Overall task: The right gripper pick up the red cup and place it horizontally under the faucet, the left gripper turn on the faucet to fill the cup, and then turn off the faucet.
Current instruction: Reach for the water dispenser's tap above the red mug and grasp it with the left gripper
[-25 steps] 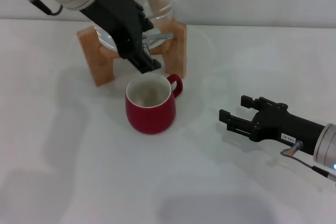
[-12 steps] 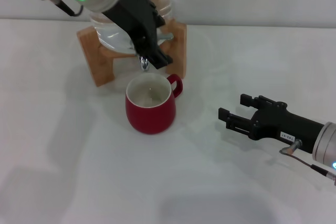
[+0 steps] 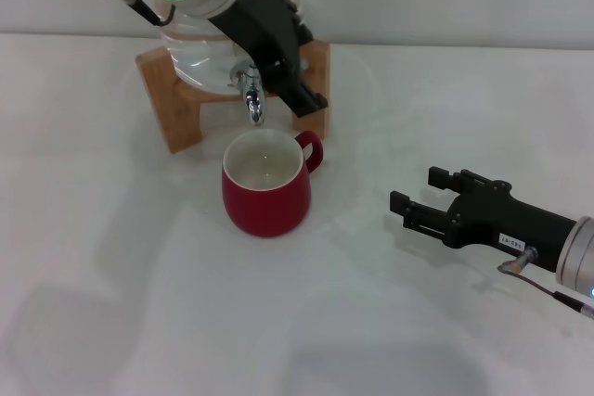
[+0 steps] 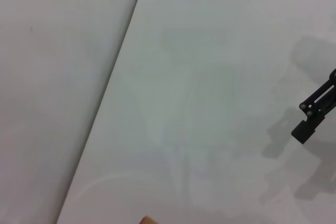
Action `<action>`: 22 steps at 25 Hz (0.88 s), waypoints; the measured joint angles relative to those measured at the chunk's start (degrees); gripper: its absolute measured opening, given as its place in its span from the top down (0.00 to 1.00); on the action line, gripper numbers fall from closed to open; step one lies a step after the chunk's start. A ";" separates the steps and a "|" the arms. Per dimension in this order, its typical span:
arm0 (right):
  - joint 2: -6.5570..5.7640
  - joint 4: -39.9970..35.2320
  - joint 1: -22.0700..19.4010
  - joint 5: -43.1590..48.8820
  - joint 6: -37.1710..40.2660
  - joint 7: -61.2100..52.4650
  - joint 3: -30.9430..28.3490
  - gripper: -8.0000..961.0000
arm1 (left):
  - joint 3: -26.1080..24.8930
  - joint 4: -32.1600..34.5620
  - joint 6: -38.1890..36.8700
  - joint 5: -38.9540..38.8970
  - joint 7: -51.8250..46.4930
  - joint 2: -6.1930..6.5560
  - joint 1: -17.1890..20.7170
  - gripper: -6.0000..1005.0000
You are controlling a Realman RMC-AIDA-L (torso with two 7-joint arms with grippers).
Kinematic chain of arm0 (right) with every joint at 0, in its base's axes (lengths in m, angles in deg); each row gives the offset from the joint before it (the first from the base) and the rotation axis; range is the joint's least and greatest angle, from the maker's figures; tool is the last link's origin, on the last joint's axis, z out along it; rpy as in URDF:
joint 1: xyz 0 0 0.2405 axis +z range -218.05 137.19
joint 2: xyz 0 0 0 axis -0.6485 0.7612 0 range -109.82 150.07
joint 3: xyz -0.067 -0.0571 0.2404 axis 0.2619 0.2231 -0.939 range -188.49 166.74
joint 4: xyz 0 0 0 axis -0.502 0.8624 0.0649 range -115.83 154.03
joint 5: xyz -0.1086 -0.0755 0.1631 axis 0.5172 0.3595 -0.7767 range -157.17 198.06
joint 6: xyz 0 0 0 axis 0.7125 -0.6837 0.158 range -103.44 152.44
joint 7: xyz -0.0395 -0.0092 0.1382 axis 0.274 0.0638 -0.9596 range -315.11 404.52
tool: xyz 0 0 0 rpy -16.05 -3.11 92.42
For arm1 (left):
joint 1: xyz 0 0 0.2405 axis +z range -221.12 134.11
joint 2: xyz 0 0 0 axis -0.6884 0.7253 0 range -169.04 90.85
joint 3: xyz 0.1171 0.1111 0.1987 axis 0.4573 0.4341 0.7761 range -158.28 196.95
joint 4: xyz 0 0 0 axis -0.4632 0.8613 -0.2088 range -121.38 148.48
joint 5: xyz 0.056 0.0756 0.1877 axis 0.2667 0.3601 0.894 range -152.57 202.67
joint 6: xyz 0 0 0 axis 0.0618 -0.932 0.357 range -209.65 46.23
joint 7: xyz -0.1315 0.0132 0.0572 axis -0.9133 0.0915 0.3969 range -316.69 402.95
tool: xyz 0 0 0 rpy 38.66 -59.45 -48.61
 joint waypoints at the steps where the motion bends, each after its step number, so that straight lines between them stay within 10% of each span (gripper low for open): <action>1: -0.01 0.00 -0.01 0.00 0.00 0.00 0.00 0.20 | 0.25 -0.44 -0.19 0.03 -0.07 0.00 -0.19 0.12; 22: -0.32 -0.18 0.22 0.00 -0.04 -0.64 0.00 0.20 | 1.73 -2.22 -1.31 2.42 -0.20 0.00 0.13 0.12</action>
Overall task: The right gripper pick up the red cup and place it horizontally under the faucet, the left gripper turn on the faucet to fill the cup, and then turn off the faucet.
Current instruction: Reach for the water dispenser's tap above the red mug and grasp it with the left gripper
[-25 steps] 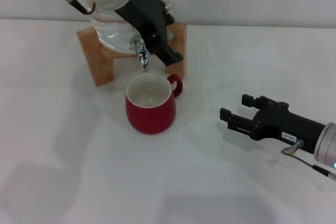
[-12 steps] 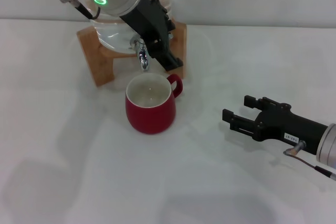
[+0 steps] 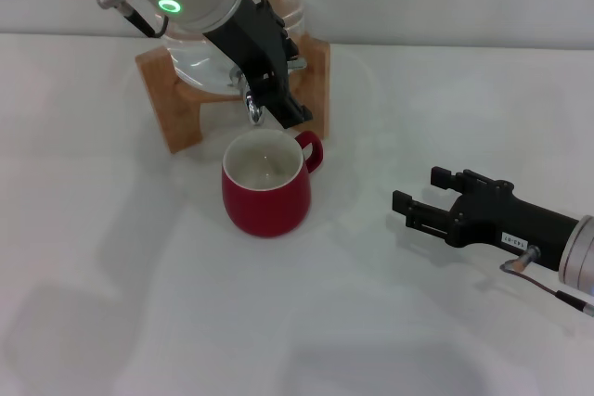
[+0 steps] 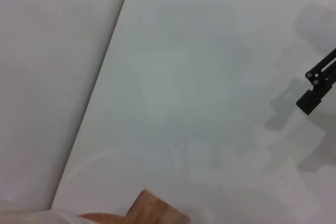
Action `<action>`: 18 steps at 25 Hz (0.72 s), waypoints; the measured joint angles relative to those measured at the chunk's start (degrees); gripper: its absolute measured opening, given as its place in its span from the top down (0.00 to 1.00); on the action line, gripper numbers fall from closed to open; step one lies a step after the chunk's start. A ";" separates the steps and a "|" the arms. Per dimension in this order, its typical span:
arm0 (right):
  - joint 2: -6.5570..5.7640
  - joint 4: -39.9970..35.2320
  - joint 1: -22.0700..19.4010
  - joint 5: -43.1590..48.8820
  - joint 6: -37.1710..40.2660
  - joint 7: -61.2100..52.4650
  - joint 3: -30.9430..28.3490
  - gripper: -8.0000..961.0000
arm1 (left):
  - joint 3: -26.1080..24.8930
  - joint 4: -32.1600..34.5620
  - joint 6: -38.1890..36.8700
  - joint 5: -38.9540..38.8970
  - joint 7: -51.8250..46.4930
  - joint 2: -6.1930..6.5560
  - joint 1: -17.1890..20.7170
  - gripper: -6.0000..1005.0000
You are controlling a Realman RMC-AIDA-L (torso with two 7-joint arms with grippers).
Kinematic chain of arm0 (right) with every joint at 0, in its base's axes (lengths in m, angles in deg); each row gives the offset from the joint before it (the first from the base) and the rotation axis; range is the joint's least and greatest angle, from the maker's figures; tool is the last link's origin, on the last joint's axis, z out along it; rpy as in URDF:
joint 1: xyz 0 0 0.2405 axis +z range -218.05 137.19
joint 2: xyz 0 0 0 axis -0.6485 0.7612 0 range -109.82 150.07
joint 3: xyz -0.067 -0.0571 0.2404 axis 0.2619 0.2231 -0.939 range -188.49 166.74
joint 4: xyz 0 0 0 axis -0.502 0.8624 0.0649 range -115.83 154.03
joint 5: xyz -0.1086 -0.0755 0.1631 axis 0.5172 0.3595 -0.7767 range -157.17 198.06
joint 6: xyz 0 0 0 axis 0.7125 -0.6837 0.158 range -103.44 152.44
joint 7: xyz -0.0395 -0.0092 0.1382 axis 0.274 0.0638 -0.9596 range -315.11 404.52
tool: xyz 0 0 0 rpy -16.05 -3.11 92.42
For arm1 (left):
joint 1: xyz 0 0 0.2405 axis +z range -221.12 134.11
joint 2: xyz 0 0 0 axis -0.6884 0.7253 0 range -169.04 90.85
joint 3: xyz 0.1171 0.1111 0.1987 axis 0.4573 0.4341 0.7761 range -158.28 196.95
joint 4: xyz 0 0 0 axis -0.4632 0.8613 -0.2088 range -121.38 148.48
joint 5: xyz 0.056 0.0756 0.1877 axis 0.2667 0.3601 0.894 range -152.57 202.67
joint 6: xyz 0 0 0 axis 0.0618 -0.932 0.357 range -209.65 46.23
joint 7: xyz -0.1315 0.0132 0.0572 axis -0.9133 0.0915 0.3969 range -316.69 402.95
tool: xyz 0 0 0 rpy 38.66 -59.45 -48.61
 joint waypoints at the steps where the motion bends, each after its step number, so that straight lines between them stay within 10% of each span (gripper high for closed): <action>1: 0.00 0.00 -0.01 0.00 0.00 0.00 0.00 0.20 | 0.04 -0.01 -0.01 -0.05 0.11 0.00 0.02 0.12; 18: 0.03 0.01 -0.57 0.00 0.00 -0.01 0.00 0.20 | 3.28 -0.10 -0.19 -0.79 -0.66 -0.05 -0.57 0.12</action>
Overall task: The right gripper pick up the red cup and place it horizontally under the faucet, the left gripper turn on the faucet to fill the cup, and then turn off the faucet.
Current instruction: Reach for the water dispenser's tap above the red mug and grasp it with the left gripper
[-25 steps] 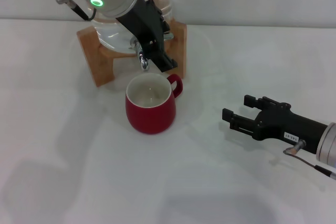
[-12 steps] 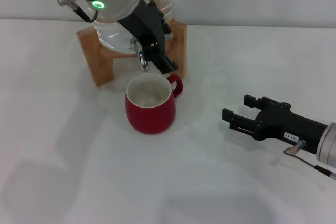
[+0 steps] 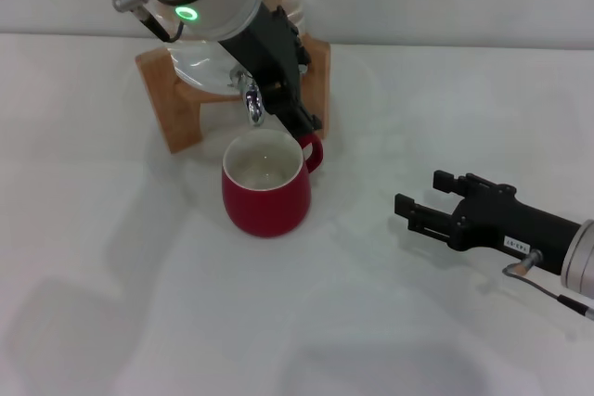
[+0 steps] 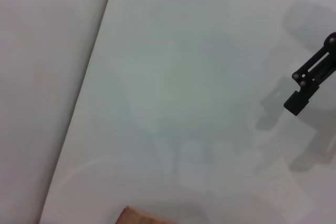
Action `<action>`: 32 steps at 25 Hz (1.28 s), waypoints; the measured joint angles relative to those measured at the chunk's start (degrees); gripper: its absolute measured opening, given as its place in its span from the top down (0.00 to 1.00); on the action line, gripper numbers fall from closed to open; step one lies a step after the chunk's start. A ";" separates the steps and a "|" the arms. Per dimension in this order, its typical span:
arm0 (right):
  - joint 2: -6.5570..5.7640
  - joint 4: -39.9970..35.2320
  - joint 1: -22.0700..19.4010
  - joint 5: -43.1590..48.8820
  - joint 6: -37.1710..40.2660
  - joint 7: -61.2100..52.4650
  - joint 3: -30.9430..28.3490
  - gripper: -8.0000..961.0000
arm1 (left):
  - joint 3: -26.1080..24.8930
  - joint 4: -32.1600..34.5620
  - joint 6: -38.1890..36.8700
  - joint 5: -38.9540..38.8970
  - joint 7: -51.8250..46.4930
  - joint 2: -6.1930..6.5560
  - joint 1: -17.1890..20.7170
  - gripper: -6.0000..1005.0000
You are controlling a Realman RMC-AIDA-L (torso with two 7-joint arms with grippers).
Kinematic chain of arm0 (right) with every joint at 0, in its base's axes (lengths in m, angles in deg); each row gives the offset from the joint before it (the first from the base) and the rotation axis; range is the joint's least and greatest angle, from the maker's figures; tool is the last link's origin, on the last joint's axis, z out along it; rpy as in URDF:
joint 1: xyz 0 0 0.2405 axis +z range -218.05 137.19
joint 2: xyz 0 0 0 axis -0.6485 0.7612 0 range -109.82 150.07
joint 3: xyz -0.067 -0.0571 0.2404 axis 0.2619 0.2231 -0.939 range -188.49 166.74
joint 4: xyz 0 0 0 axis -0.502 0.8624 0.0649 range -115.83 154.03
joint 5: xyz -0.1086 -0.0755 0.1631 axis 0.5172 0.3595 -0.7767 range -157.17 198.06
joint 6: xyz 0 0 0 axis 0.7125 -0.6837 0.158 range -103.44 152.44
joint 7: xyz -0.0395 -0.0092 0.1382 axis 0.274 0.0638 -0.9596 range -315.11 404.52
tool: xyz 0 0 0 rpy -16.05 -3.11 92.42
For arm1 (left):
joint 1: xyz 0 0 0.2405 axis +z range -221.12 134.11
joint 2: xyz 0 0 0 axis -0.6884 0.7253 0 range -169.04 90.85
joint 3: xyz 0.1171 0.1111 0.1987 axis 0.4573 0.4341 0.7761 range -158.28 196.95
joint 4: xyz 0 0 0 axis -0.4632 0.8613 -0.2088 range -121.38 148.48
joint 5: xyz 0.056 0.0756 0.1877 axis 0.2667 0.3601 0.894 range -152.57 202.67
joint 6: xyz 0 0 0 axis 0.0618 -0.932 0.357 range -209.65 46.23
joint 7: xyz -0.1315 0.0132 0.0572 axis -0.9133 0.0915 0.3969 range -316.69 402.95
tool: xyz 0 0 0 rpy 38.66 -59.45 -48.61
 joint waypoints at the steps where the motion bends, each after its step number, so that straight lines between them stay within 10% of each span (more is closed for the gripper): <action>1: -0.01 0.00 -0.05 0.00 0.00 -0.02 0.00 0.20 | 0.23 0.13 0.00 0.00 -0.18 -0.01 -0.01 0.12; 32: -0.78 0.00 -0.12 0.07 -1.20 -0.64 0.00 0.20 | 5.15 10.13 7.12 -0.52 -4.13 -0.20 2.90 0.12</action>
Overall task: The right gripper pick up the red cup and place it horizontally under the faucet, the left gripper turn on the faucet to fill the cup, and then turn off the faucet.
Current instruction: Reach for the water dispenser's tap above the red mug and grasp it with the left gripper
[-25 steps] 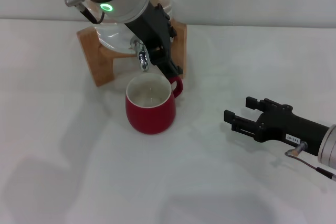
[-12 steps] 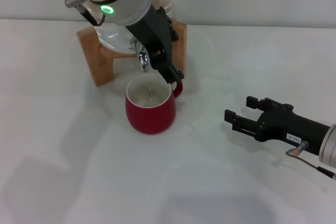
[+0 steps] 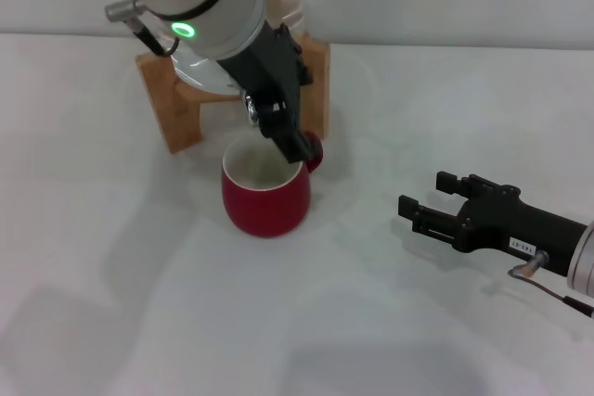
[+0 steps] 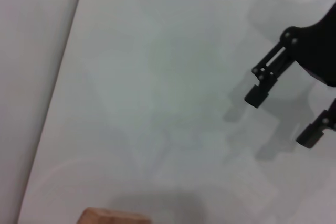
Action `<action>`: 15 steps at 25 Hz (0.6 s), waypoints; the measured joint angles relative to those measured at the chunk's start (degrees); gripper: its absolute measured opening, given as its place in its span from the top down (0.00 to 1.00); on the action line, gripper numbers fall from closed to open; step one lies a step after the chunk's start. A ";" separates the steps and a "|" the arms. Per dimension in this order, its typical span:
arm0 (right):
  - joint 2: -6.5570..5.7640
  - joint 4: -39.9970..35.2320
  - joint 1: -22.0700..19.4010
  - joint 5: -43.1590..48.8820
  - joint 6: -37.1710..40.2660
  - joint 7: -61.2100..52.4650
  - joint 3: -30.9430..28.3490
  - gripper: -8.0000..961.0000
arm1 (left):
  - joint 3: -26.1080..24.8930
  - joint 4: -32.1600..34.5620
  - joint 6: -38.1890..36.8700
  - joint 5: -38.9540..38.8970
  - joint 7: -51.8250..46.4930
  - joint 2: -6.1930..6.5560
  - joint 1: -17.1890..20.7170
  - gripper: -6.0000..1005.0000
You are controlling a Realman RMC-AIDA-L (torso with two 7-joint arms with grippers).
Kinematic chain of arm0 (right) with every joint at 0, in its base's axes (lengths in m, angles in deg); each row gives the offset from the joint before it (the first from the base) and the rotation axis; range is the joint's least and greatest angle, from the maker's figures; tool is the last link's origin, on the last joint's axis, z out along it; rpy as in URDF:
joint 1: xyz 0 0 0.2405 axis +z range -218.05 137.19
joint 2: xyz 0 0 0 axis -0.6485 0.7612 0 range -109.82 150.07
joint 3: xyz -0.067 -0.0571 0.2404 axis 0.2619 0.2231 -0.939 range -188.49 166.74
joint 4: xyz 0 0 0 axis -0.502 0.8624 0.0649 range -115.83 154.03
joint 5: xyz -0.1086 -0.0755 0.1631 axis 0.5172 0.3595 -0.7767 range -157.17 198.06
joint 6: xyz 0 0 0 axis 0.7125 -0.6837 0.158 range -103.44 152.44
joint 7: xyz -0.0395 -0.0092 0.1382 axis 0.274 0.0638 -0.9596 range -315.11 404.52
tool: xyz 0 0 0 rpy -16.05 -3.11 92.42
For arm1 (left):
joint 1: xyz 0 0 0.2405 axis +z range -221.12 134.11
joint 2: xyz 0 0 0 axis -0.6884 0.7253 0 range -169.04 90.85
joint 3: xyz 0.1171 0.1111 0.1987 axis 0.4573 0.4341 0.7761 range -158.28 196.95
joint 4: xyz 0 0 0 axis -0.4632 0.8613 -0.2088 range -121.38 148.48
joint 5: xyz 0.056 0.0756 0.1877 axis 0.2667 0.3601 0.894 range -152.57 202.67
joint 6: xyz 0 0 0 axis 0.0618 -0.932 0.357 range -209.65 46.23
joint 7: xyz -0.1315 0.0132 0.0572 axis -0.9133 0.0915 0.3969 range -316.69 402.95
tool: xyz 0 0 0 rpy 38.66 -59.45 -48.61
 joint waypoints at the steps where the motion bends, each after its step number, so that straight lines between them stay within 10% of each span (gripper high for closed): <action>1: -0.02 0.00 0.00 0.04 -0.12 -0.01 0.00 0.20 | 0.18 0.60 0.37 0.08 -0.22 0.00 0.23 0.12; 15: -0.49 -0.15 -1.13 0.50 -1.42 -0.12 0.03 0.20 | 3.91 9.19 1.08 -0.03 -4.20 -0.11 2.08 0.12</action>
